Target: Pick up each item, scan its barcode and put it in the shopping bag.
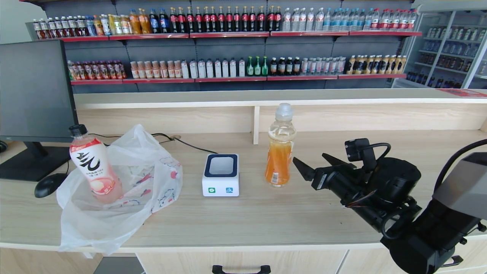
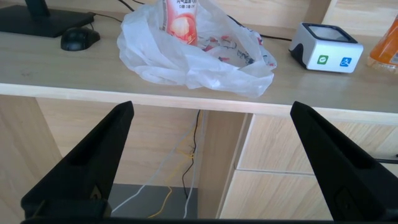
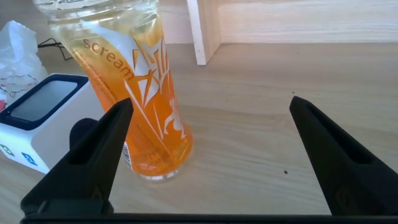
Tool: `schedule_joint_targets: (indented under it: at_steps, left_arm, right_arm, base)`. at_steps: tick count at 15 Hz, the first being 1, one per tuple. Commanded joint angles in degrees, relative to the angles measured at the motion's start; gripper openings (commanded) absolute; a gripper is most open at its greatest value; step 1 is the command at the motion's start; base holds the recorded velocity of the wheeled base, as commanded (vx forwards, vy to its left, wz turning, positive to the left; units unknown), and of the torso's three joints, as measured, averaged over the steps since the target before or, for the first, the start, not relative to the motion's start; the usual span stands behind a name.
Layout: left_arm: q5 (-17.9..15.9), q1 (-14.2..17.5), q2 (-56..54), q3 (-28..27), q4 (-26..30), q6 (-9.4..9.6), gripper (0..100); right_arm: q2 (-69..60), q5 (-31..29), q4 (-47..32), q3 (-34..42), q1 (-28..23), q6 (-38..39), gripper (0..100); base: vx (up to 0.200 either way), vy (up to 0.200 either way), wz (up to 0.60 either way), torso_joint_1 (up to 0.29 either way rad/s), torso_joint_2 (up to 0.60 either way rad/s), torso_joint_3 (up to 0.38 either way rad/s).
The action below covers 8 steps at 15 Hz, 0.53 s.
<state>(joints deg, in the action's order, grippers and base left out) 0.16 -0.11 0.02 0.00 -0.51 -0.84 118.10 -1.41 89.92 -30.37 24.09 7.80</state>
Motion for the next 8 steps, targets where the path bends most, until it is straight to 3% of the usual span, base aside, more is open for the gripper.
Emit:
schedule_joint_targets:
  at_steps: [1, 8]
  left_arm:
    - [0.02, 0.02, -0.02, 0.0, -0.02, 0.05, 100]
    - [0.02, 0.02, -0.02, 0.0, -0.02, -0.04, 100]
  right_arm:
    - [3.36, 0.01, 0.08, -0.31, 0.52, 0.02, 100]
    - [3.89, 0.01, 0.08, -0.04, 0.43, 0.02, 100]
  base:
    - [0.0, 0.0, 0.0, 0.0, 0.0, 0.0]
    - [0.0, 0.0, 0.0, 0.0, 0.0, 0.0]
